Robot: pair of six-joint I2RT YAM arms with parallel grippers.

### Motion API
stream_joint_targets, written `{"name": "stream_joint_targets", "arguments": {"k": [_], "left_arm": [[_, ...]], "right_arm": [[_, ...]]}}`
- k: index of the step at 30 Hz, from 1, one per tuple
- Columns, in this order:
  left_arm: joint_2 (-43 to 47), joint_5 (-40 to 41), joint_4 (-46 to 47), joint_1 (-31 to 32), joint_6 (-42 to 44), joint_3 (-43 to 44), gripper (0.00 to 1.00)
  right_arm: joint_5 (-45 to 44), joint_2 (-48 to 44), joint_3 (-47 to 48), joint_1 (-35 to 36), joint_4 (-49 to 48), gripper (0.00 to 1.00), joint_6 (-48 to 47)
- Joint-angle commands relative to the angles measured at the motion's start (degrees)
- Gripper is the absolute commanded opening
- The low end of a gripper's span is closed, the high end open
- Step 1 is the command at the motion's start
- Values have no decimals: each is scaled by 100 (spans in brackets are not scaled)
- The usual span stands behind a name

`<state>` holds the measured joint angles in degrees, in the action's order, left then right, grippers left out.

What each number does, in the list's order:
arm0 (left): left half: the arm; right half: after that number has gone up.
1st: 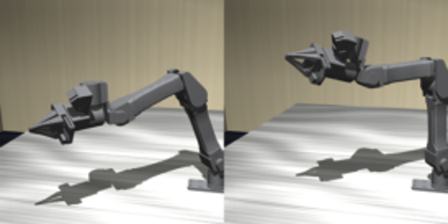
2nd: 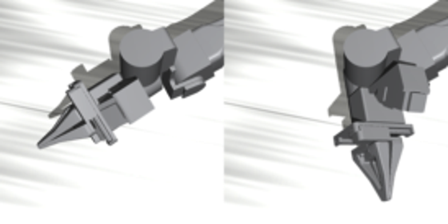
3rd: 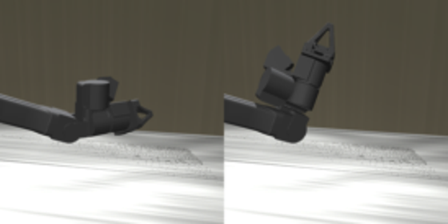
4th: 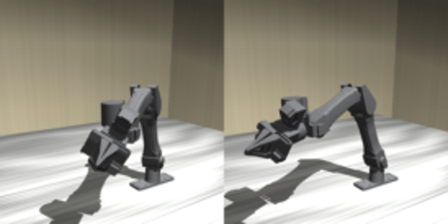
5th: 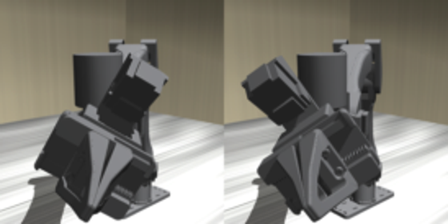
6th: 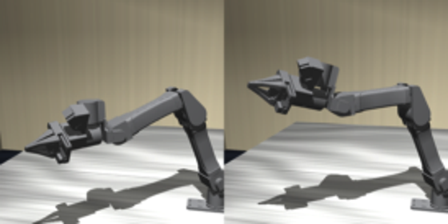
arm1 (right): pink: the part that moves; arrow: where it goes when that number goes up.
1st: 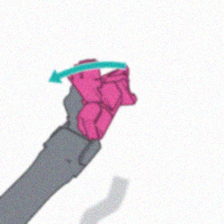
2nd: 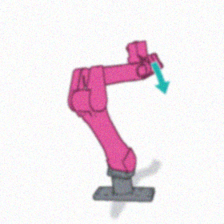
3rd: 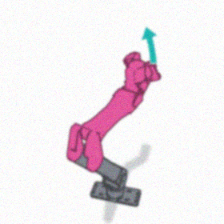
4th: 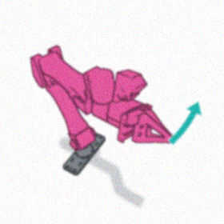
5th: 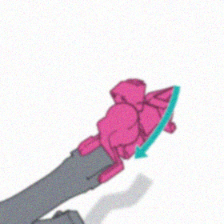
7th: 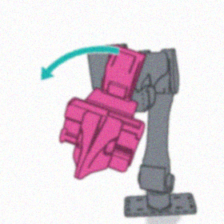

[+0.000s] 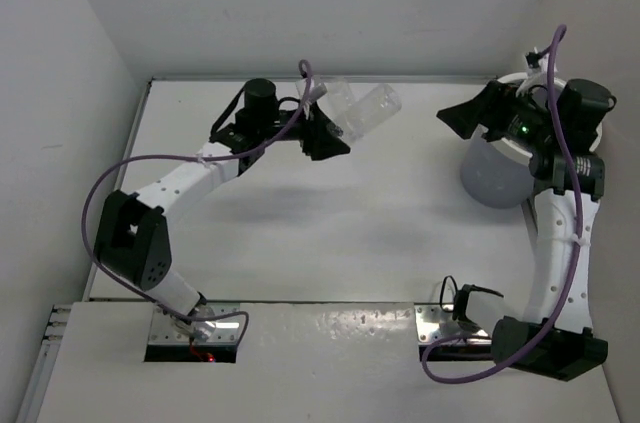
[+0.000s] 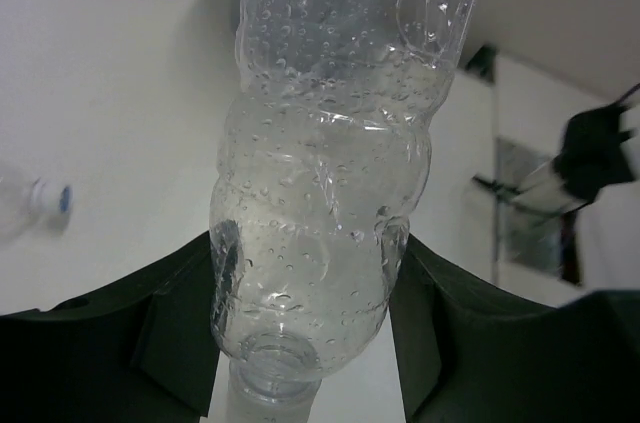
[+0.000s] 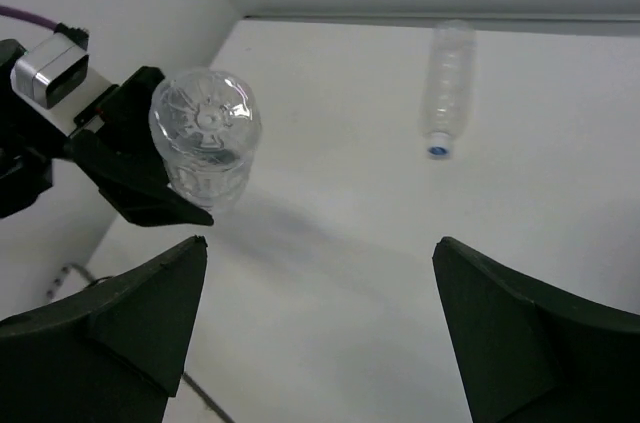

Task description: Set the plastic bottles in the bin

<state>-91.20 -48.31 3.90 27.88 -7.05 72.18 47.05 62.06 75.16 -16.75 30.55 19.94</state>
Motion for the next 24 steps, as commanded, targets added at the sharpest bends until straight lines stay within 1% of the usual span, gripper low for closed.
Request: {"name": "stream_joint_targets", "arguments": {"k": [1,2,3,5,6,7,9,13,20,24], "left_arm": [[242,-679,1523,165,-2185,-336,13],[295,-679,1526,252,-2248,-336,12],[296,-627,1526,340,-2248,-215,12],[296,-627,1473,393,-2318,-91,11],[296,-627,1473,394,-2319,-90,11],[296,-627,1551,394,-2397,-90,11],[296,-679,1648,446,-2493,-90,11],[296,-784,1815,499,-2600,-90,10],[235,-837,1816,552,-2653,-90,10],[120,-837,1816,605,-2653,33,10]], "right_arm": [[498,68,-54,409,-1235,93,940],[490,130,138,627,-1253,93,1176],[464,383,235,777,-1201,95,1231],[533,526,481,980,-1165,97,1607],[577,622,517,1007,-1304,97,1800],[595,666,518,1033,-1384,99,1898],[648,693,474,1200,-1735,99,2074],[683,772,483,1473,-1745,99,2048],[893,851,491,1596,-1859,99,2128],[885,851,491,1631,-1702,99,2005]]}}
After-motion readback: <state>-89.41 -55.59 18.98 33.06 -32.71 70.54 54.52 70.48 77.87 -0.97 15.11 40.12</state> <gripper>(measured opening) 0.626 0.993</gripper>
